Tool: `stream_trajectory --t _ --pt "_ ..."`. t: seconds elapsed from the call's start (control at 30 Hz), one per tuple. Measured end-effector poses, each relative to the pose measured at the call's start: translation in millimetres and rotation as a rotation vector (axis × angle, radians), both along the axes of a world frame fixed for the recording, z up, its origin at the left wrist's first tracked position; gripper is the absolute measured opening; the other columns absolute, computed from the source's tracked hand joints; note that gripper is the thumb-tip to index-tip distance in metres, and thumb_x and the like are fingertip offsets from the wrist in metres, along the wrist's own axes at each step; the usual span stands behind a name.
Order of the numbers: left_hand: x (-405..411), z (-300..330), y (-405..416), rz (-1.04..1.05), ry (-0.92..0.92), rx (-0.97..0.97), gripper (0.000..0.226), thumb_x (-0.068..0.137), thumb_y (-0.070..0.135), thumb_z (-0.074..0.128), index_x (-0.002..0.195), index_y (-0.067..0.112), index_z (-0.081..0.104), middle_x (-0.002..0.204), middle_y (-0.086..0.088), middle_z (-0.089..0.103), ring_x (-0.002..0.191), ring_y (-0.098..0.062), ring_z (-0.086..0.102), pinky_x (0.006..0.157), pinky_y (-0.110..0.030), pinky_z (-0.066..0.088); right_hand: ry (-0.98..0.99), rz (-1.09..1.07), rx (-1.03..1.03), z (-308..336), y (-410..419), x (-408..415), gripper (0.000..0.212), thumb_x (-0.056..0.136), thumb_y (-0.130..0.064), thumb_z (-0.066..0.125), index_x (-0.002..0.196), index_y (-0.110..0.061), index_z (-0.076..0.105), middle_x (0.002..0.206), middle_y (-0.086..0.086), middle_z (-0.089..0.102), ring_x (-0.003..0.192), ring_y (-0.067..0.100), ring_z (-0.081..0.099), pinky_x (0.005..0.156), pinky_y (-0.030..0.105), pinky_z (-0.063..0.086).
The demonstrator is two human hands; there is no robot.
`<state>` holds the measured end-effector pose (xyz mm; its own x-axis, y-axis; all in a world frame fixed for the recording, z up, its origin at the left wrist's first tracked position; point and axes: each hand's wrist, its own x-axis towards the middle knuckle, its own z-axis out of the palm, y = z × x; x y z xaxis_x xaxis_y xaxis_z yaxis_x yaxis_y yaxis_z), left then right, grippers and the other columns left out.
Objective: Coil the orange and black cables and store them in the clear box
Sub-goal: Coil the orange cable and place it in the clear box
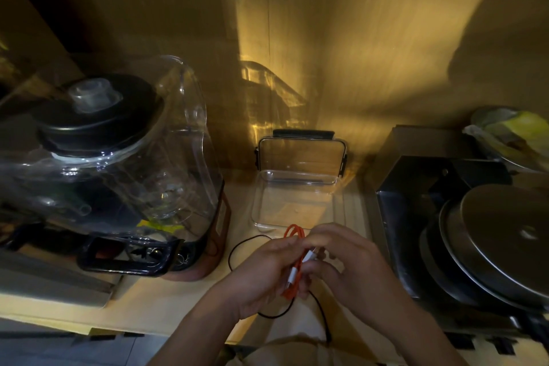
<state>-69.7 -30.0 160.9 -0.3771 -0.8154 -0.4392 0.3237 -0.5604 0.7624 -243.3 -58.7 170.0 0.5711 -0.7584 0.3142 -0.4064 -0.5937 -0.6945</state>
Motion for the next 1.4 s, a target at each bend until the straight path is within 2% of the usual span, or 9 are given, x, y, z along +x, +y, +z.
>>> stream_trajectory --t 0.27,0.37,0.47,0.7,0.8,0.9,1.1,1.23,1.4 --pt "1.4 1.1 -0.1 -0.063 -0.014 -0.018 0.030 0.096 0.037 0.048 0.093 0.009 0.060 0.063 -0.002 0.046 0.055 -0.015 0.039 0.054 -0.026 0.039 0.003 -0.140 0.053 -3.8 -3.1 1.5 0.033 0.072 -0.048 0.069 0.100 -0.030 0.069 0.094 -0.018 0.064 0.090 0.002 0.057 0.076 0.009 0.039" --pt "2.8 -1.2 -1.8 -0.051 0.017 0.006 0.030 0.096 0.040 0.050 0.076 0.019 0.059 0.062 0.000 0.039 0.055 -0.014 0.030 0.053 -0.025 0.030 -0.046 -0.161 0.085 -4.0 -4.5 2.4 0.027 0.073 -0.042 0.074 0.097 -0.033 0.068 0.090 -0.018 0.064 0.088 0.005 0.059 0.074 0.010 0.039" --pt "5.7 -4.1 -4.2 -0.030 0.066 0.048 0.033 0.096 0.045 0.051 0.082 0.015 0.057 0.062 -0.001 0.032 0.055 -0.014 0.023 0.051 -0.024 0.026 -0.071 -0.203 0.148 -3.7 -6.5 1.1 0.027 0.077 -0.026 0.079 0.098 -0.035 0.066 0.095 -0.021 0.064 0.092 0.006 0.061 0.074 0.012 0.043" --pt "15.8 -9.6 -8.6 -0.014 0.425 0.102 0.047 0.089 0.060 0.047 0.082 0.014 0.054 0.055 0.005 0.026 0.048 -0.007 0.023 0.044 -0.017 0.028 -0.121 -0.379 0.623 -14.5 -11.4 2.0 0.039 0.088 -0.039 0.060 0.127 -0.036 0.054 0.118 -0.020 0.061 0.111 -0.002 0.056 0.090 0.019 0.046" --pt "19.7 -17.5 -10.4 -0.004 0.623 0.108 0.048 0.088 0.060 0.053 0.090 0.012 0.054 0.057 0.006 0.030 0.049 -0.006 0.023 0.047 -0.017 0.031 -0.192 -0.373 0.923 -23.2 -9.4 5.1 0.030 0.096 -0.032 0.053 0.126 -0.029 0.057 0.107 -0.009 0.070 0.100 0.008 0.067 0.091 0.030 0.053" --pt "21.8 -23.2 -11.2 0.003 0.721 0.080 0.045 0.094 0.050 0.052 0.104 0.007 0.055 0.062 0.004 0.038 0.054 -0.007 0.028 0.054 -0.020 0.036 -0.345 -0.344 1.084 -29.0 -6.2 6.5 0.021 0.099 -0.020 0.050 0.112 -0.018 0.066 0.088 0.002 0.074 0.079 0.018 0.072 0.074 0.037 0.059" --pt "21.7 -33.2 -10.1 0.108 0.549 0.043 0.050 0.097 0.029 0.057 0.131 -0.007 0.053 0.071 0.001 0.041 0.063 -0.010 0.040 0.066 -0.026 0.041 -0.441 -0.400 1.072 -39.0 -10.2 4.9 0.021 0.099 -0.008 0.049 0.103 -0.014 0.070 0.074 0.008 0.067 0.058 0.016 0.061 0.055 0.030 0.053" --pt "21.7 -36.7 -16.6 0.205 0.386 0.110 0.046 0.100 0.026 0.047 0.130 -0.007 0.054 0.068 -0.002 0.043 0.061 -0.013 0.045 0.069 -0.033 0.049 -0.422 -0.404 1.016 -37.9 -18.9 -0.6 0.021 0.099 -0.006 0.048 0.104 -0.009 0.068 0.069 0.007 0.066 0.053 0.014 0.061 0.054 0.028 0.052" --pt "14.3 -47.3 -28.9 0.334 -0.101 0.116 0.033 0.101 0.027 0.046 0.115 0.001 0.060 0.071 -0.010 0.055 0.065 -0.026 0.056 0.067 -0.040 0.057 -0.346 -0.394 0.923 -39.0 -29.2 -0.8 0.023 0.099 -0.014 0.049 0.103 -0.020 0.071 0.070 0.003 0.066 0.063 0.015 0.064 0.063 0.028 0.055"
